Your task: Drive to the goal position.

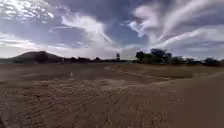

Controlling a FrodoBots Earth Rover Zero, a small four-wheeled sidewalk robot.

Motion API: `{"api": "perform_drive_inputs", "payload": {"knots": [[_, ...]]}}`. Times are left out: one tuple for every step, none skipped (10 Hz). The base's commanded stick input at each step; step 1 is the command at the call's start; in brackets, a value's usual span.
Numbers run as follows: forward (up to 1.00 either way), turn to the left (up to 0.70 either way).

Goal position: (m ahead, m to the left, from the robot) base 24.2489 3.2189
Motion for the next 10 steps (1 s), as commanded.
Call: {"api": "perform_drive_inputs", "payload": {"knots": [[1.0, 0.0], [1.0, 0.0], [1.0, 0.0], [1.0, 0.0], [1.0, 0.0], [1.0, 0.0], [1.0, 0.0], [1.0, 0.0], [1.0, 0.0], [1.0, 0.0]]}}
